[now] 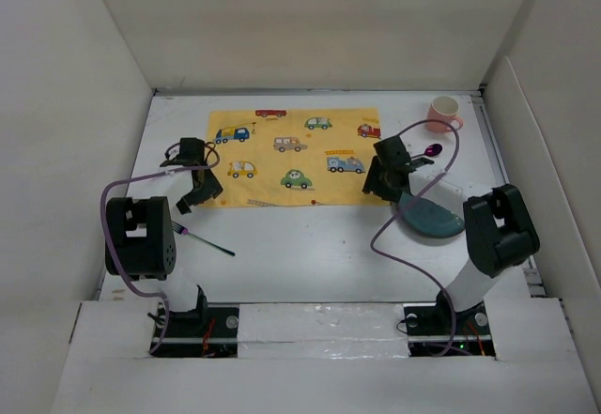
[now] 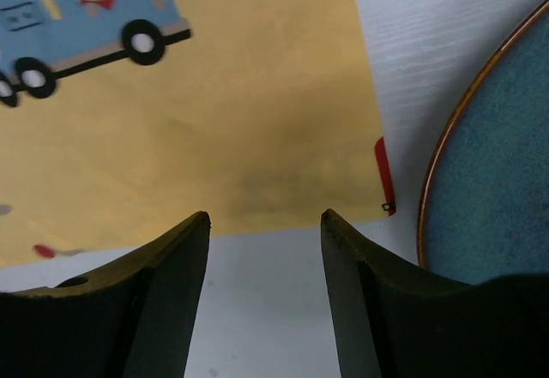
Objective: Set the dinner table for one person
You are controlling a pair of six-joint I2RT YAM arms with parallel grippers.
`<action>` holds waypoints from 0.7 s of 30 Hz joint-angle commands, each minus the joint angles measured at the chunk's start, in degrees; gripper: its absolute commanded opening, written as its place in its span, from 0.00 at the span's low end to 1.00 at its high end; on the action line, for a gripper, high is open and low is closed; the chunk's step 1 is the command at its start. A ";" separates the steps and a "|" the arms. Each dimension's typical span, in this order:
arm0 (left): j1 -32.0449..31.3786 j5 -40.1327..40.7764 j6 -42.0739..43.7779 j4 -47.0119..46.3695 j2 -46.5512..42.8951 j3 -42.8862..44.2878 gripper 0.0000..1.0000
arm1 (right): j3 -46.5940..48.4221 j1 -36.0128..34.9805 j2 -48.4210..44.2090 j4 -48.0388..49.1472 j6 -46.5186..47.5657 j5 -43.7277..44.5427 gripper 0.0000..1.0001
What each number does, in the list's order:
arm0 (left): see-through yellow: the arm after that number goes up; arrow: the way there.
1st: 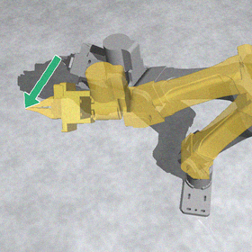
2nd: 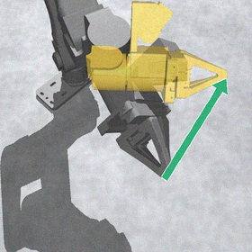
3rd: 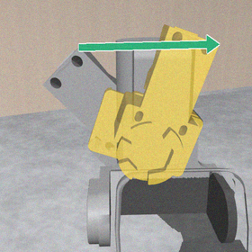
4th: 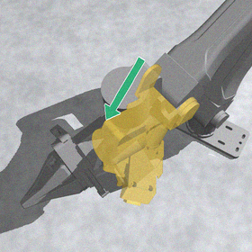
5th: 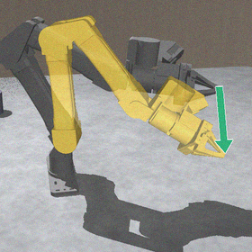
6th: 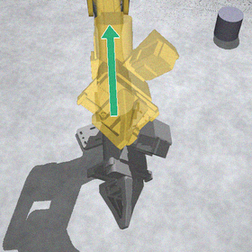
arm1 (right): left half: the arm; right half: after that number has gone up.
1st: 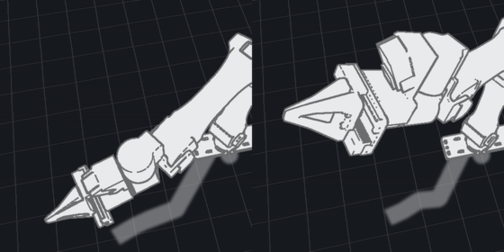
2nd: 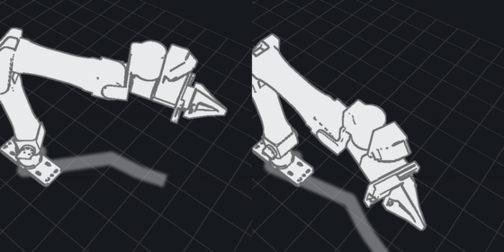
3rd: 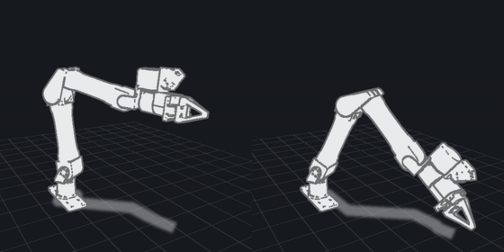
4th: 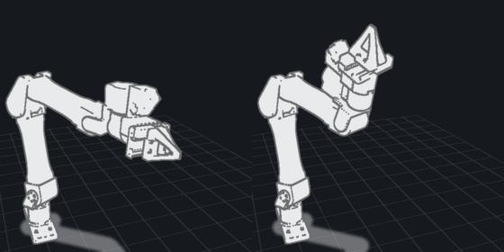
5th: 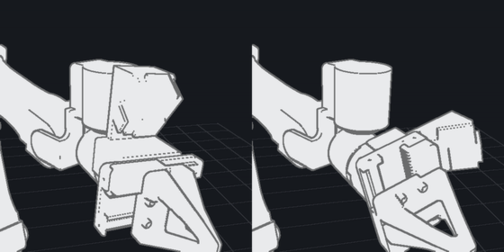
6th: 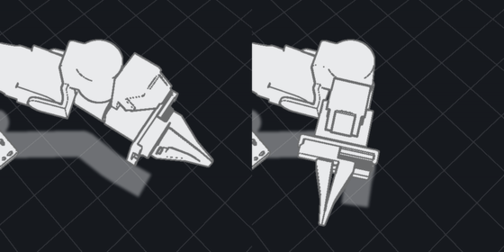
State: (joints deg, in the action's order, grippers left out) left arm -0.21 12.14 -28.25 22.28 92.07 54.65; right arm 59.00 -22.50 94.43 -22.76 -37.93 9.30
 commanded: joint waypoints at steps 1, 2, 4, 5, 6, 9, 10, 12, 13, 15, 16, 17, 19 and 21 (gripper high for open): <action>0.82 1.13 -1.19 -1.63 0.47 -0.69 0.69 | 1.55 0.53 1.89 -0.44 -0.39 3.18 0.60; 0.82 0.96 -1.11 -1.89 0.74 -0.69 0.68 | 1.81 1.05 2.50 -0.70 -0.47 3.27 0.60; 0.82 0.61 -1.02 -2.24 1.44 -0.60 0.66 | 2.34 1.06 4.18 -1.14 -1.18 3.79 0.58; 0.82 0.34 -1.02 -2.42 1.70 -0.69 0.64 | 3.21 1.06 4.62 -1.49 -1.44 3.97 0.59; 0.82 0.16 -0.93 -2.85 2.05 -0.69 0.62 | 3.57 1.06 5.32 -1.67 -1.96 3.88 0.59; 0.82 -0.71 -0.93 -3.30 2.32 -0.95 0.55 | 6.38 1.06 7.86 -4.29 -2.32 4.15 0.53; 0.82 -0.98 -0.93 -3.30 2.15 -1.04 0.54 | 7.26 1.06 8.48 -5.26 -2.50 4.15 0.52; 0.82 -1.24 -0.84 -3.65 1.71 -1.13 0.50 | 9.28 1.06 9.62 -7.73 -2.58 3.80 0.47; 0.82 -1.42 -0.67 -3.74 1.53 -1.04 0.47 | 9.72 1.06 10.50 -8.69 -2.58 3.36 0.46; 0.82 -1.51 -0.32 -3.74 1.53 -0.87 0.42 | 10.16 1.06 10.95 -10.36 -1.97 2.05 0.45; 0.82 -1.42 -0.05 -3.74 1.71 -0.69 0.39 | 10.34 1.06 11.03 -10.89 -1.80 1.69 0.45; 0.82 -1.33 0.12 -3.74 1.79 -0.60 0.35 | 10.34 1.06 11.47 -11.33 -1.45 1.25 0.45; 0.82 -0.98 0.65 -3.74 2.41 -0.60 0.26 | 11.30 1.58 12.09 -13.00 -0.30 -0.24 0.43; 0.82 -1.42 0.83 -3.39 3.20 -0.60 0.16 | 12.62 1.58 14.10 -15.71 1.71 -1.30 0.38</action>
State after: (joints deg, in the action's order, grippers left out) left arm 0.45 11.09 -28.16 18.55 94.50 54.24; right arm 69.60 -21.39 105.91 -32.45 -38.61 10.46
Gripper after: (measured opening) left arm 0.187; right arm 0.396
